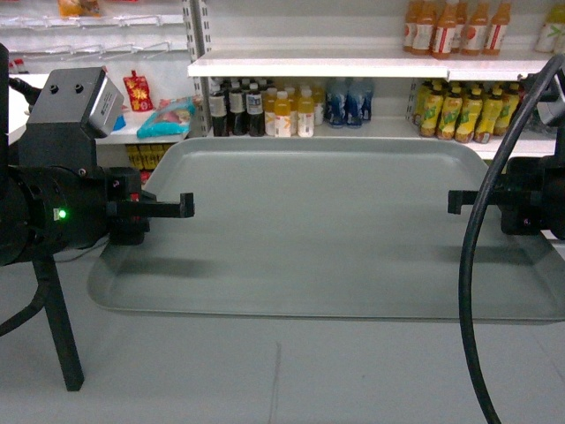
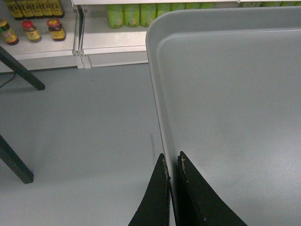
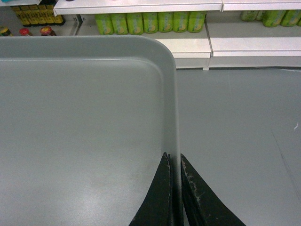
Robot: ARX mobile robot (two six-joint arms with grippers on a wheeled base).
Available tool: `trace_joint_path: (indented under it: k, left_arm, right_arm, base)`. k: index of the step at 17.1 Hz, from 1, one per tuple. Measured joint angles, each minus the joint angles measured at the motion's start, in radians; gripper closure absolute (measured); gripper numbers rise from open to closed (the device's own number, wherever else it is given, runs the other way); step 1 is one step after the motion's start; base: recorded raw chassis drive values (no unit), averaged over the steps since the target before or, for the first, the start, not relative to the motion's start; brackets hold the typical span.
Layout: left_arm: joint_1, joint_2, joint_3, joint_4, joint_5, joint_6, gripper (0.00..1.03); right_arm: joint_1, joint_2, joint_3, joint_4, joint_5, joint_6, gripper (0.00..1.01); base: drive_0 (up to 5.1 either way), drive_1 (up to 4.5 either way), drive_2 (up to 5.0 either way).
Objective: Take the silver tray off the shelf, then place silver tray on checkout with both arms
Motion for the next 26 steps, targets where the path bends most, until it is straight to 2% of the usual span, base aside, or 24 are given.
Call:
trace_joint_path:
  k: [12, 24, 26]
  left_arm:
    - [0.001, 0.0, -0.001, -0.005, 0.001, 0.0, 1.0]
    - [0.0, 0.0, -0.001, -0.002, 0.0, 0.0, 1.0]
    - [0.0, 0.0, -0.001, -0.002, 0.0, 0.0, 1.0]
  right_arm:
    - [0.0, 0.0, 0.0, -0.004, -0.002, 0.0, 0.98]
    - [0.0, 0.0, 0.0, -0.003, 0.0, 0.0, 0.98]
    - [0.0, 0.0, 0.0, -0.002, 0.0, 0.0, 0.98]
  base:
    - [0.1, -4.04, 4.3]
    - [0.0, 0.0, 0.0]
    - [-4.3, 2.15, 2.2]
